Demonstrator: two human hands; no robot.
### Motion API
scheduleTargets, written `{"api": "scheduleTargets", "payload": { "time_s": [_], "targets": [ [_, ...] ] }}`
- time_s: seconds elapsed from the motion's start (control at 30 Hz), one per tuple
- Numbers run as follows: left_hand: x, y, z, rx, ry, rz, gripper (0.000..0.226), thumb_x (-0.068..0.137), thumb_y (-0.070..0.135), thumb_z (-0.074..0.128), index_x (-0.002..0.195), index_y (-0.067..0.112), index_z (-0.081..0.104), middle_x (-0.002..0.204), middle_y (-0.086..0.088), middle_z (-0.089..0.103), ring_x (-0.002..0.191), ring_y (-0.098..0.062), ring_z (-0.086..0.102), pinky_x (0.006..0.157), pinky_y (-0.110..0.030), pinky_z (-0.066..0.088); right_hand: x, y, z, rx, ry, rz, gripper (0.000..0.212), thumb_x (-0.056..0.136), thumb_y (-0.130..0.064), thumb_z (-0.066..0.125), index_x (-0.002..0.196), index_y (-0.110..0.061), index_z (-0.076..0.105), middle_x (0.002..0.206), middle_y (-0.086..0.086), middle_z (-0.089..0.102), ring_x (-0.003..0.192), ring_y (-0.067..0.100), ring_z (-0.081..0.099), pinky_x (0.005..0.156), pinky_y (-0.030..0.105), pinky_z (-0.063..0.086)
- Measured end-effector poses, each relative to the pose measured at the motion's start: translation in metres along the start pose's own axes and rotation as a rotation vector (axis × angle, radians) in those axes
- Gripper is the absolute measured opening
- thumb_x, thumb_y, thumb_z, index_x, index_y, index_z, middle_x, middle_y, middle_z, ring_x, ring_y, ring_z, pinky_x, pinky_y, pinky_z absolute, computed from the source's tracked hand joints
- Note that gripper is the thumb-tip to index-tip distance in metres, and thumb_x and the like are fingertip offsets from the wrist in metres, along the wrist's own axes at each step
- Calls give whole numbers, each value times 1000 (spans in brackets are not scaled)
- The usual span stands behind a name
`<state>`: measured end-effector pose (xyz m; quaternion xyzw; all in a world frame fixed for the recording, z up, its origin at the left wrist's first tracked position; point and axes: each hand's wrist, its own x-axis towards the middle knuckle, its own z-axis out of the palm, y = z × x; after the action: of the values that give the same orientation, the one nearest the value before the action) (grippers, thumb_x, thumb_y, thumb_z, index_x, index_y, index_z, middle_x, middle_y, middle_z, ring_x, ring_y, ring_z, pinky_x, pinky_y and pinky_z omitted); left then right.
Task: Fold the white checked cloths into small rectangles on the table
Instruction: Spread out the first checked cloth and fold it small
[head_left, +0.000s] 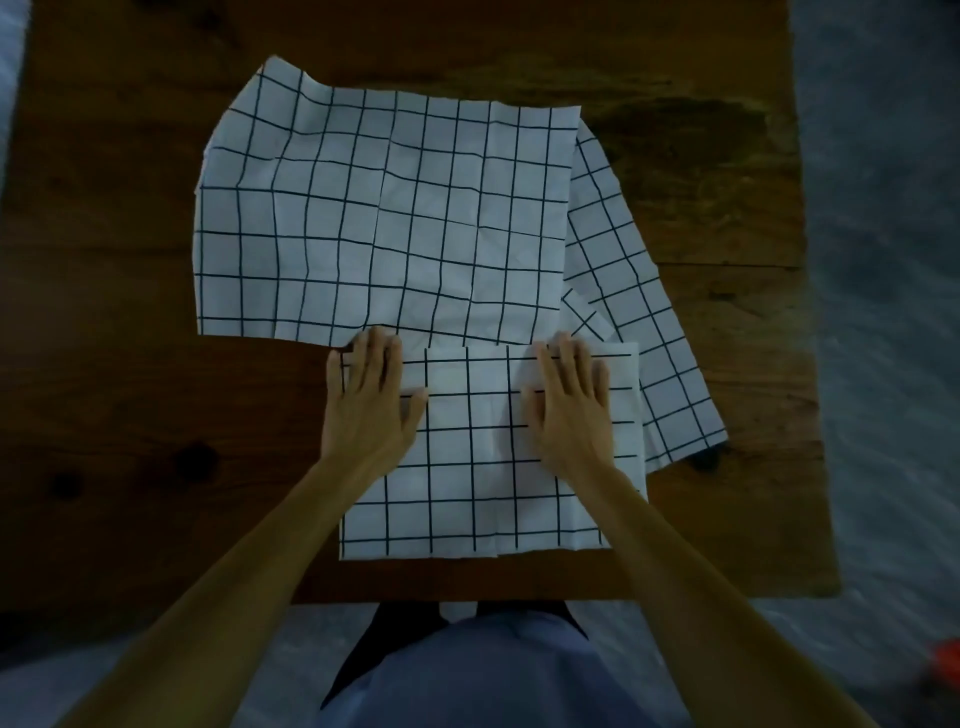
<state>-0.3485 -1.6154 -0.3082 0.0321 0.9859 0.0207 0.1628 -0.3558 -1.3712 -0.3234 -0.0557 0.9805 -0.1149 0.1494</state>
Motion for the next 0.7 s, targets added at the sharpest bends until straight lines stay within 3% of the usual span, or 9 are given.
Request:
{"api": "scheduleTargets", "payload": {
  "time_s": [0.1, 0.2, 0.33, 0.4, 0.53, 0.63, 0.7],
  "targets": [
    [4, 30, -8, -57, 103, 94, 63, 96, 38, 21, 147, 3, 8, 155, -19, 10, 144, -29, 2, 116, -48, 3, 5, -30, -4, 26, 11, -118, 59, 100, -32, 26, 152, -16, 4, 160, 9, 0, 147, 28, -8, 120, 45, -4],
    [16, 48, 6, -99, 43, 188, 66, 96, 32, 36, 145, 4, 2, 155, -18, 8, 144, -28, 0, 117, -45, 3, 14, -59, 6, 64, -73, -246, 69, 98, -23, 41, 151, -12, 0, 159, 7, -6, 146, 25, -13, 120, 43, -4],
    [16, 20, 19, -17, -4, 114, 65, 97, 48, 11, 148, 11, -5, 157, -10, -5, 144, -23, -8, 117, -42, -1, 14, -45, 15, 37, -33, -183, 55, 103, -36, 26, 152, -13, 12, 161, 5, 6, 148, 22, -6, 121, 42, 2],
    [10, -2, 17, -32, -15, 84, 69, 96, 54, 9, 148, 13, -12, 156, -7, -15, 143, -20, -16, 117, -42, -4, 5, -15, 13, 1, -3, -87, 57, 102, -42, 21, 152, -19, 7, 161, 5, 3, 148, 22, -7, 120, 42, 0],
    [6, -16, 13, -22, -30, 21, 75, 93, 58, 5, 149, 10, -9, 157, -9, -13, 143, -20, -18, 115, -48, -9, -7, 17, 8, 27, 50, 57, 58, 102, -46, 23, 153, -21, 11, 161, 6, 3, 148, 24, -6, 120, 42, -2],
    [2, 6, 1, 5, 33, 7, 72, 95, 50, 20, 149, 5, 3, 157, -17, -2, 144, -29, -8, 115, -52, -3, -5, -1, 5, 83, 105, 103, 55, 101, -40, 22, 151, -16, 21, 160, 10, 13, 147, 26, -1, 119, 46, -1],
    [0, 32, -3, -38, 43, 104, 72, 95, 42, 31, 148, 6, -1, 157, -16, -3, 144, -29, -6, 114, -47, -7, -2, -20, 4, 116, 113, -23, 52, 100, -33, 25, 148, -13, 22, 158, 12, 16, 147, 29, 4, 120, 47, 3]
  ]
}}
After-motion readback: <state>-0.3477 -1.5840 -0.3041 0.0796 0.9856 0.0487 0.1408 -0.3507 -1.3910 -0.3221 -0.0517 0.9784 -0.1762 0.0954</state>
